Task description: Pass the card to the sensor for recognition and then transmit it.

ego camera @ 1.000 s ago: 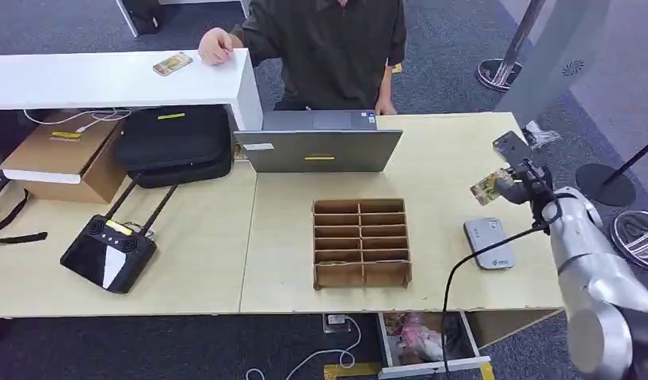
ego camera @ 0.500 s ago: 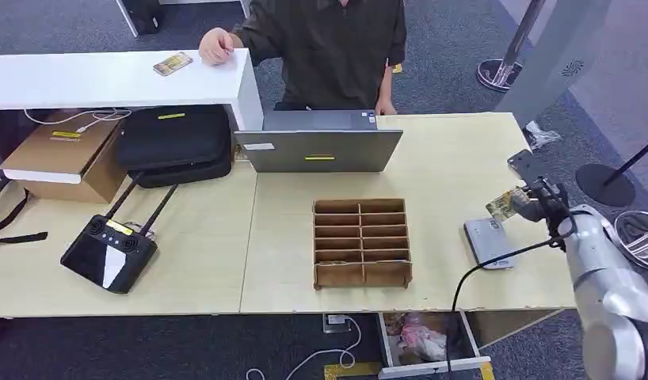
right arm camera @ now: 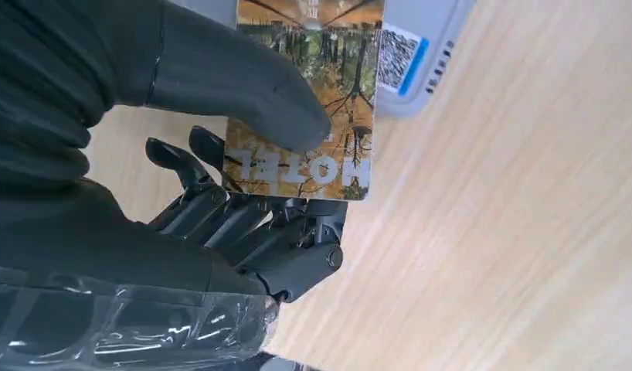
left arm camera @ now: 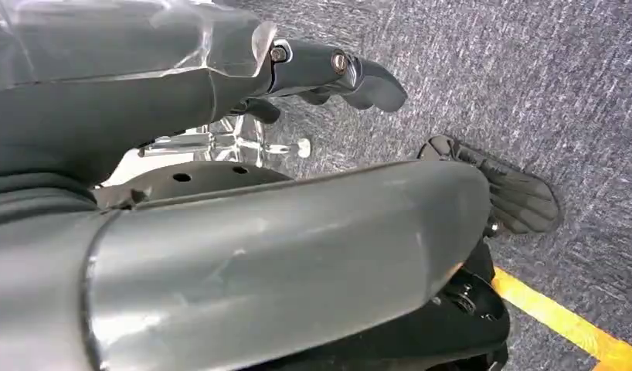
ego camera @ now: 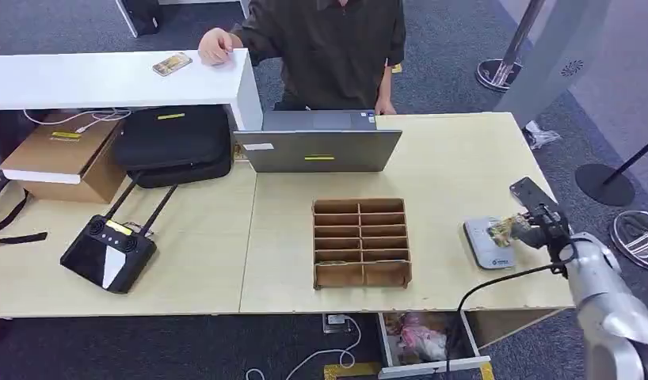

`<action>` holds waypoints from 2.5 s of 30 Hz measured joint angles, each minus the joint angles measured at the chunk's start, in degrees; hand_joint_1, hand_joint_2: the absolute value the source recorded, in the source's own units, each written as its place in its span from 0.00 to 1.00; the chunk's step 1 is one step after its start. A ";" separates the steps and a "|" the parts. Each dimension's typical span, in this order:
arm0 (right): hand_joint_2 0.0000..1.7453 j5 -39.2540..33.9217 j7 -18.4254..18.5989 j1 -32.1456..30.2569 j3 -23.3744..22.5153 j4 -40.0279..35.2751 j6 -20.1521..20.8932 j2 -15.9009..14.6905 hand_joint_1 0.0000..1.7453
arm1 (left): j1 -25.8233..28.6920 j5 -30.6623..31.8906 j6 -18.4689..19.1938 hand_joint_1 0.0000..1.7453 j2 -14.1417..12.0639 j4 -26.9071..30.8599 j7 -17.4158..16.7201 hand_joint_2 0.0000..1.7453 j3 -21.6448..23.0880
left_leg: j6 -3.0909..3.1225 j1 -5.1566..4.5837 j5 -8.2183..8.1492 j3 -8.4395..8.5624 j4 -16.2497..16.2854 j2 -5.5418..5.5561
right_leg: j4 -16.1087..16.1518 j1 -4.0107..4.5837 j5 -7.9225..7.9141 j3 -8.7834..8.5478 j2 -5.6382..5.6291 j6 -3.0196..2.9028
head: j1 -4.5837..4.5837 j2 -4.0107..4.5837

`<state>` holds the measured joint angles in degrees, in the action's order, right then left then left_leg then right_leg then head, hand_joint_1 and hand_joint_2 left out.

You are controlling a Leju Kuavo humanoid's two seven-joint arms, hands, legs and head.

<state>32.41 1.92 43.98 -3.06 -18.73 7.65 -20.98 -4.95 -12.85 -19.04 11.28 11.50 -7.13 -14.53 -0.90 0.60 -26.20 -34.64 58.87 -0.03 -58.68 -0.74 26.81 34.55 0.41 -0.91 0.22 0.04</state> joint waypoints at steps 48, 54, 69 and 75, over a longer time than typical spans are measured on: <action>1.00 15.65 -4.55 9.51 14.69 -27.38 -14.95 13.53 1.00 | -0.30 -0.24 2.73 0.00 -0.15 0.00 0.46 0.00 0.00 | 0.13 -0.06 0.23 -0.05 0.02 -0.03 | -0.04 -0.02 -0.18 -0.02 -0.03 0.22 | 0.00 0.00; 1.00 17.55 -3.60 13.38 17.79 -22.24 -15.67 17.27 1.00 | -0.45 1.01 3.47 0.00 -0.24 0.00 0.61 0.00 0.29 | 0.12 -0.05 0.24 -0.06 0.02 -0.03 | -0.05 -0.01 -0.18 0.00 -0.04 0.22 | 0.00 0.00; 1.00 21.77 2.30 21.37 21.90 -8.46 -17.73 29.20 0.94 | -2.32 4.13 3.56 0.00 -0.18 0.00 -1.47 0.00 3.26 | 0.08 0.00 0.26 -0.07 0.02 -0.07 | -0.06 0.03 -0.20 0.08 -0.09 0.18 | 0.02 0.00; 1.00 22.31 2.69 22.21 21.92 -7.23 -17.93 30.14 0.00 | -2.38 4.70 3.67 0.00 -0.24 0.00 -1.99 0.00 3.67 | 0.07 -0.01 0.27 -0.12 0.02 -0.01 | -0.03 0.02 -0.20 0.07 -0.04 0.19 | 0.00 0.00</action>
<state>54.73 4.61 66.19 18.86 -25.97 -10.27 9.16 -7.33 -8.15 -15.37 11.04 11.50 -9.11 -10.86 -0.84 0.59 -25.92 -34.76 58.89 -0.04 -58.71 -0.72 26.61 34.62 0.37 -0.72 0.22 0.04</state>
